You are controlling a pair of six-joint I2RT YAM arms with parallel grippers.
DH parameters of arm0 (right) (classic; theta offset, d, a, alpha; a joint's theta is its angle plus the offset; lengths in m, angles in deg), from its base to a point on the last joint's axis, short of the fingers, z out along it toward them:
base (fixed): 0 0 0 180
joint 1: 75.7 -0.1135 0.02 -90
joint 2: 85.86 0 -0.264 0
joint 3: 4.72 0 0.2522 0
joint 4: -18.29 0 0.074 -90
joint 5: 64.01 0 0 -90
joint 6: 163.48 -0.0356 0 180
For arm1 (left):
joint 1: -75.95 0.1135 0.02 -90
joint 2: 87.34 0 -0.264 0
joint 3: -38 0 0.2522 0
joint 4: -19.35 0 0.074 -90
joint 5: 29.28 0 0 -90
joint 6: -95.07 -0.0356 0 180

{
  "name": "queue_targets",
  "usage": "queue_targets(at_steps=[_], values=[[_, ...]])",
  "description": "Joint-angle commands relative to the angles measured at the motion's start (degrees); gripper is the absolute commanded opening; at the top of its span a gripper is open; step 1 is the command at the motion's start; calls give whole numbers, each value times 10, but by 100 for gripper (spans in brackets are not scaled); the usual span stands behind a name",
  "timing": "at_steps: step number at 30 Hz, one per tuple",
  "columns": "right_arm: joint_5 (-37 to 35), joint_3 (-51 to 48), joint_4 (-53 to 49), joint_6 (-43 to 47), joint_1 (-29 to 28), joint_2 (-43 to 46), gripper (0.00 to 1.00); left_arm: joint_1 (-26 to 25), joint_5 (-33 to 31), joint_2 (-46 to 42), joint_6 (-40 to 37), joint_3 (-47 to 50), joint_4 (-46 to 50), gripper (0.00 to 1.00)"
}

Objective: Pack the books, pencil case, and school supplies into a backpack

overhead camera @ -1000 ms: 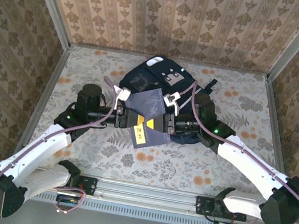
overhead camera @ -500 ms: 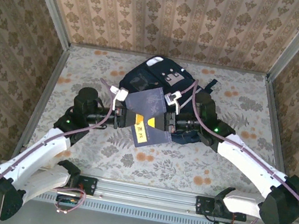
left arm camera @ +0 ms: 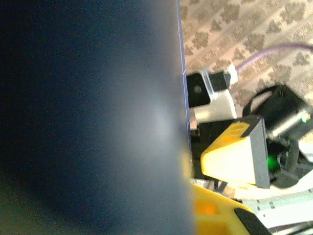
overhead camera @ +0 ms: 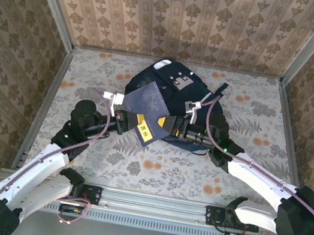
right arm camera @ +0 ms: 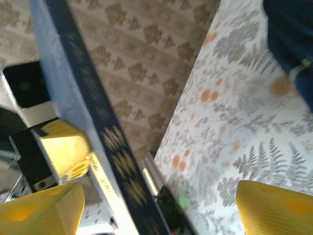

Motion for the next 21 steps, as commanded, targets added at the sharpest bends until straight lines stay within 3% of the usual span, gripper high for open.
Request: queue_targets(at_steps=[1,10,16,21], values=[[-93,-21,154,-69,-22,14,82,0,-79,-20,38,9,-70,0],[-169,-53,254,-109,-74,-22,79,-1,-137,-32,80,38,-104,0],[-169,-38,313,-141,-92,-84,77,-2,-180,-49,114,60,-120,0],[-166,9,316,-127,-110,-128,64,-4,-195,-49,160,85,-147,0]])
